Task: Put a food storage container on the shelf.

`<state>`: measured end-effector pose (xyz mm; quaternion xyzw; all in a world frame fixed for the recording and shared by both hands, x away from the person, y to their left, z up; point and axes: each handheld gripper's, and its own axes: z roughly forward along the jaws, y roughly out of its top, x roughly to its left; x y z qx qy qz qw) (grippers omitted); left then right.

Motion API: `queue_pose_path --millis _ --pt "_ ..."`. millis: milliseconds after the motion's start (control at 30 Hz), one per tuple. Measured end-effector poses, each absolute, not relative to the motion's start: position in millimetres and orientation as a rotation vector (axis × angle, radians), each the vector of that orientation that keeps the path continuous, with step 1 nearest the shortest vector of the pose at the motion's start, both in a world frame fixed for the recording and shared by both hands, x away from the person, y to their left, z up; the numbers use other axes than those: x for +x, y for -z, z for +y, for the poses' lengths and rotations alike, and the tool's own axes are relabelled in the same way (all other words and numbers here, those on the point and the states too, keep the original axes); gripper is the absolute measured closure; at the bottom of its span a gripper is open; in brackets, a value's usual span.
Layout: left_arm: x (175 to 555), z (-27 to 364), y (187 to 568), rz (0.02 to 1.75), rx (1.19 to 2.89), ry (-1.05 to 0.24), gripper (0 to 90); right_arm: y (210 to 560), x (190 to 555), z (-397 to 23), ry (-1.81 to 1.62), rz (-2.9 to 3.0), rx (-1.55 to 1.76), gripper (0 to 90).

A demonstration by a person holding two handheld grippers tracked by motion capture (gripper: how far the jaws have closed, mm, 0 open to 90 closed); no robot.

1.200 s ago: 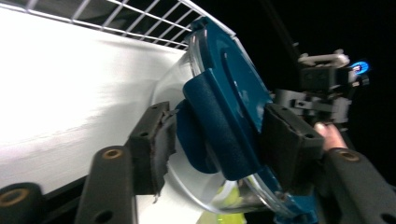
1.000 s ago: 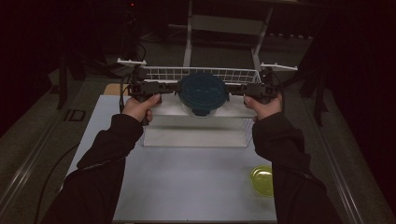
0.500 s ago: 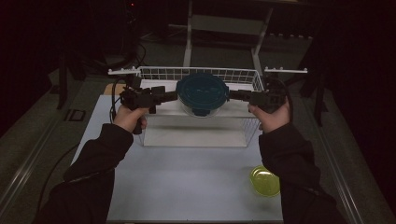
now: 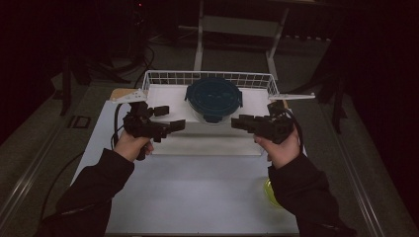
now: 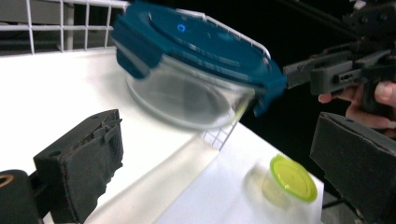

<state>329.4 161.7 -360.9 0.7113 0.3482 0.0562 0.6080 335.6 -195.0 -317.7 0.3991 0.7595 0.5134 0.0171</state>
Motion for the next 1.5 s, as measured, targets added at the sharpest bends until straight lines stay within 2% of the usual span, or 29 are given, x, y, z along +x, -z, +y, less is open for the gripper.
queue_pose_path --millis 133,233,367,567,633,767,1200,1500 --pt "314.3 159.5 366.1 0.76 1.68 -0.164 2.1 323.2 331.4 -186.5 -1.599 2.393 1.216 65.1" --pt "303.7 158.5 369.3 0.733 1.704 -0.208 2.1 325.0 329.2 -180.4 -1.599 2.403 1.2 75.9" --pt "293.7 156.5 377.0 0.722 1.733 -0.205 2.1 328.2 329.5 -172.5 -1.574 2.426 1.187 89.5" --pt "278.4 155.7 396.7 0.734 1.737 -0.219 2.1 332.3 330.6 -158.4 -1.569 2.452 1.166 89.9" --pt "273.2 155.2 406.6 0.783 1.749 -0.264 1.1 332.1 331.2 -153.6 -1.57 2.456 1.158 89.9" --pt "264.0 156.8 424.0 0.819 1.776 -0.269 1.1 330.4 334.9 -147.5 -1.571 2.442 1.167 90.0" --pt "224.4 161.6 475.0 0.83 1.754 -0.22 1.2 331.2 345.0 -140.5 -1.565 2.414 1.213 90.0" --pt "218.3 163.0 488.3 0.816 1.756 -0.225 1.2 334.7 357.0 -139.6 -1.552 2.394 1.26 90.0"
